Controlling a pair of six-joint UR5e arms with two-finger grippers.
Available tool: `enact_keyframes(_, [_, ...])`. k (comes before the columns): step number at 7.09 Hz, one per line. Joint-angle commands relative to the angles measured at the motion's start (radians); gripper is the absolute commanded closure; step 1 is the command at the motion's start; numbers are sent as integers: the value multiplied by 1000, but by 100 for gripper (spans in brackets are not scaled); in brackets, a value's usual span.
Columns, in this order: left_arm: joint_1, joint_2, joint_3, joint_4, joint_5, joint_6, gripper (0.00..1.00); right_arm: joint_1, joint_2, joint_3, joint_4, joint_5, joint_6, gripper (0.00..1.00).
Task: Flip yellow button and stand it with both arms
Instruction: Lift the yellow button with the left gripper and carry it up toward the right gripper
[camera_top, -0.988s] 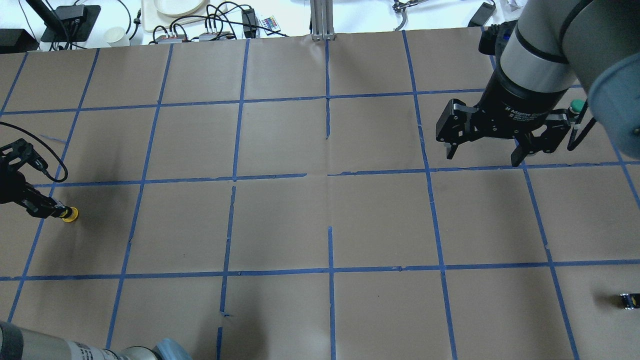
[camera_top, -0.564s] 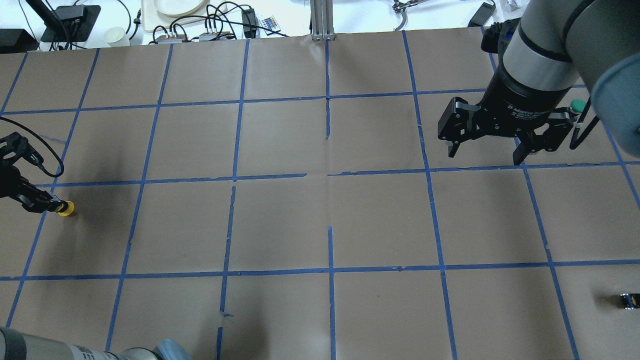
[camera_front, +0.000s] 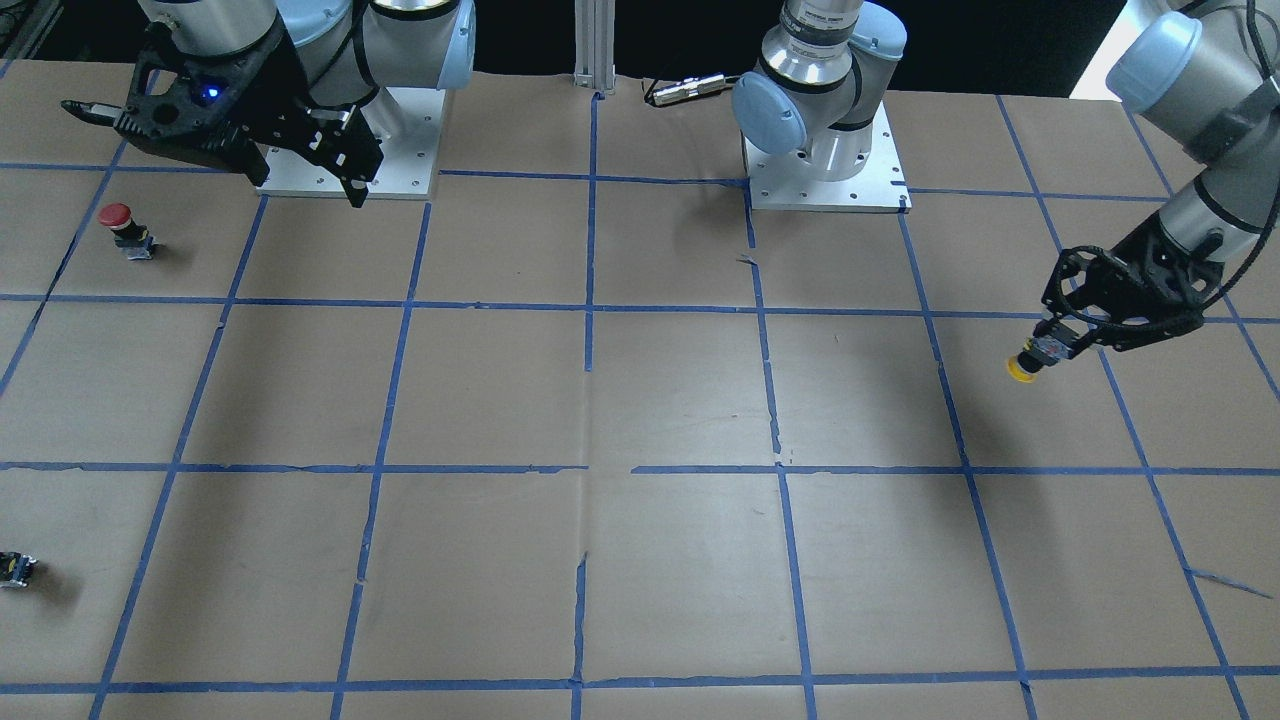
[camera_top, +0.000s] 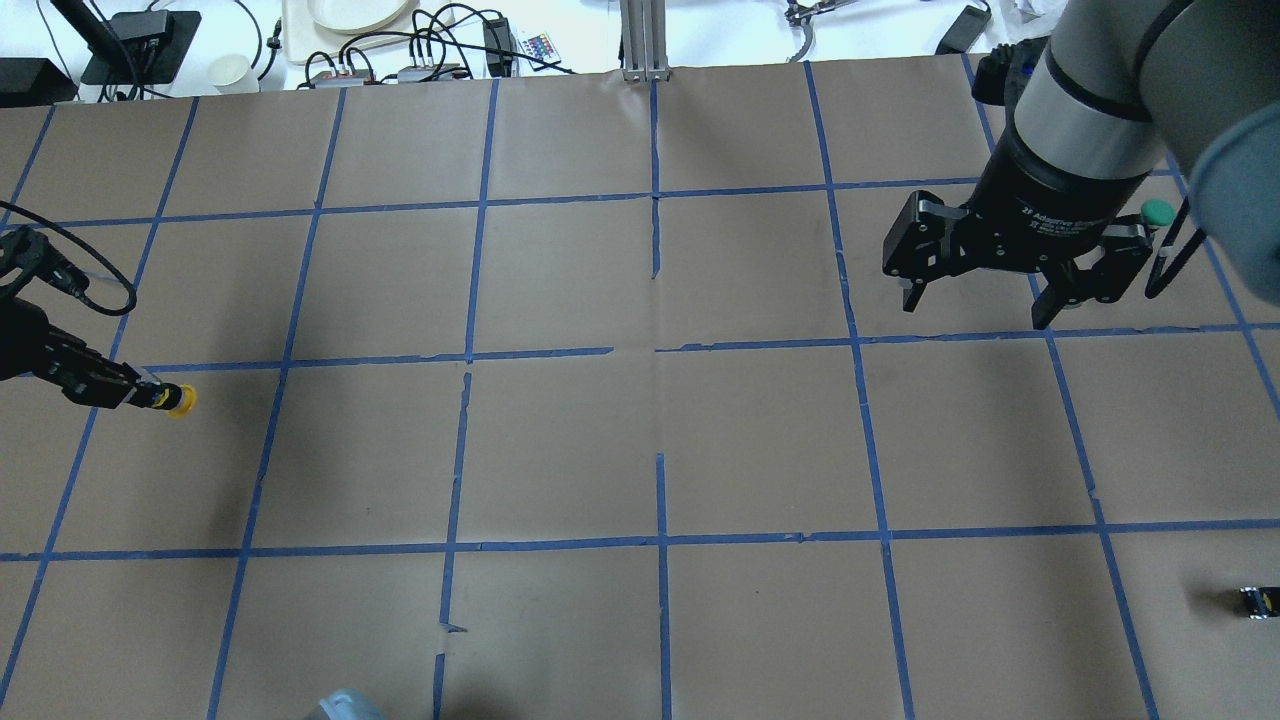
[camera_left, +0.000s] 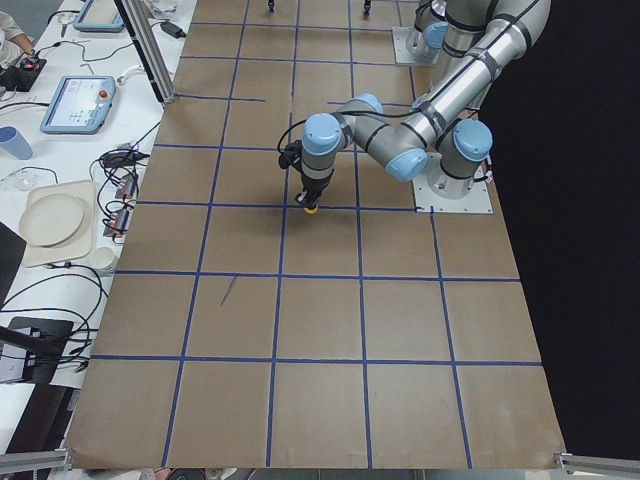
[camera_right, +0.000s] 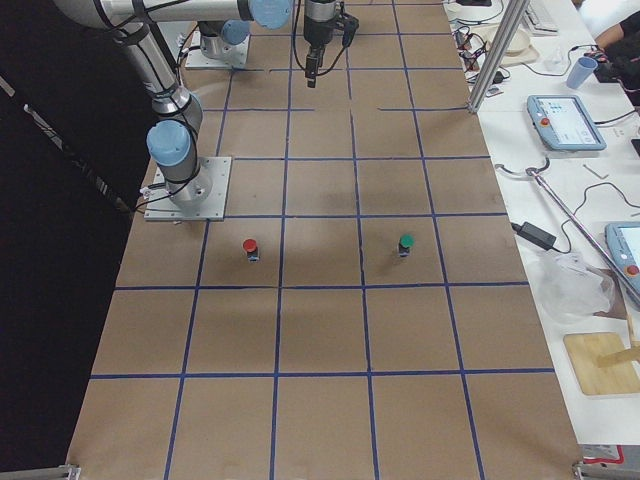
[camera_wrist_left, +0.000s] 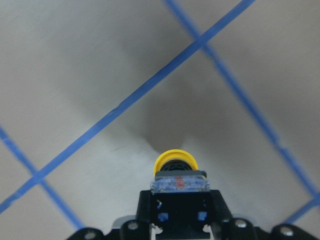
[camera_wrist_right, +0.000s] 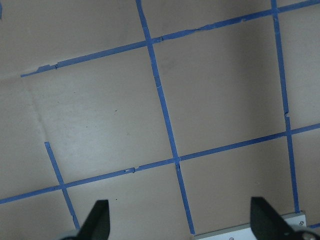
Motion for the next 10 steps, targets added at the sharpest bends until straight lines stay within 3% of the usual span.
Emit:
enact_keyframes(1, [-97, 97, -4, -276, -169, -201, 95, -64, 1, -10, 7, 93, 37, 0])
enact_keyframes(4, [-428, 93, 74, -277, -329, -621, 95, -229, -4, -34, 195, 391, 176, 0])
enact_keyframes(5, [-520, 85, 112, -268, -394, -820, 95, -233, -1, -36, 196, 478, 288, 0])
enact_keyframes(6, [-599, 71, 175, -268, -510, -984, 95, -234, 3, -27, 206, 600, 301, 0])
enact_keyframes(7, [-681, 33, 238, -265, -568, -1116, 95, -234, 13, -13, 220, 679, 306, 0])
enact_keyframes(9, [-779, -46, 356, -248, -701, -1342, 95, -239, 29, -24, 335, 855, 417, 0])
enact_keyframes(10, [-800, -54, 346, -248, -781, -1351, 96, -241, 30, -24, 341, 934, 486, 0])
